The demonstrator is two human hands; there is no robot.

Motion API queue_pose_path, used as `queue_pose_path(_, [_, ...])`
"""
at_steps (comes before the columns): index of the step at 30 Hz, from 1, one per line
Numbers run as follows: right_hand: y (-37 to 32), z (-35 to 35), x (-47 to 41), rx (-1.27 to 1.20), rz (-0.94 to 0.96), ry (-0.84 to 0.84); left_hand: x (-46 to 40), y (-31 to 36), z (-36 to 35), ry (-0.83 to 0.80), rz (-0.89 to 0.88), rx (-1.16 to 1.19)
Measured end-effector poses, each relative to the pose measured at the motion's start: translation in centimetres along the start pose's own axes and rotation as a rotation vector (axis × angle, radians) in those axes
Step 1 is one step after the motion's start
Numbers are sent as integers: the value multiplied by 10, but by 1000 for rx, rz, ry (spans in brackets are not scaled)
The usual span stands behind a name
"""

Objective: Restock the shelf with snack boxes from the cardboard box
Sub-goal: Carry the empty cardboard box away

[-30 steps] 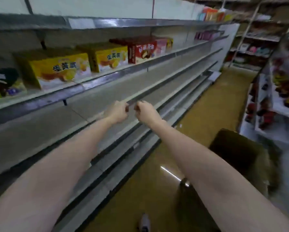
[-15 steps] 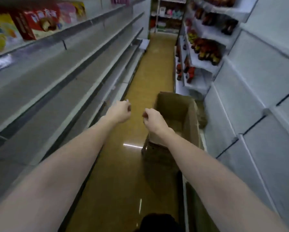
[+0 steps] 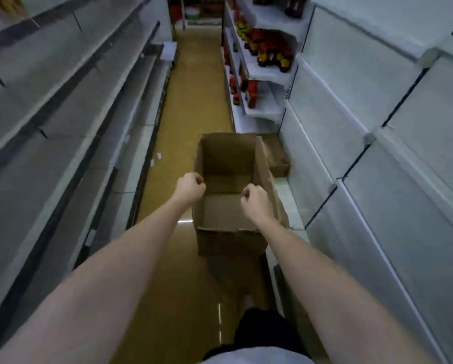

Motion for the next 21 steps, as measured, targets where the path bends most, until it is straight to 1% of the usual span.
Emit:
queue_pose_path(2, [10, -3, -25, -46, -50, 25, -18, 2, -15, -26, 14, 10])
queue_pose_path(4, [22, -5, -51, -64, -85, 44, -40, 5, -30, -19, 24, -5])
queue_pose_path(8, [53, -14, -113, -42, -124, 19, -89, 11, -64, -22, 72, -68])
queue_pose_path(11, [79, -33, -160, -57, -157, -60, -125, 11, -87, -23, 124, -110])
queue_pose_path(15, [107, -52, -205, 41, -170, -185, -163, 4, -109, -23, 225, -154])
queue_pose_path(19, [122, -65, -235, 104, -185, -288, -188, -4, -130, -136, 279, -197])
queue_pose_path(21, [126, -71, -246, 107, -196, -320, -198, -9, -138, -164, 296, -230])
Point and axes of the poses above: each hand's wrist, its own x-axis away from the middle knuckle, its own z-axis out of the back of the hand, y = z × x, the point moved 6 cm from there along -x, towards the middle knuckle
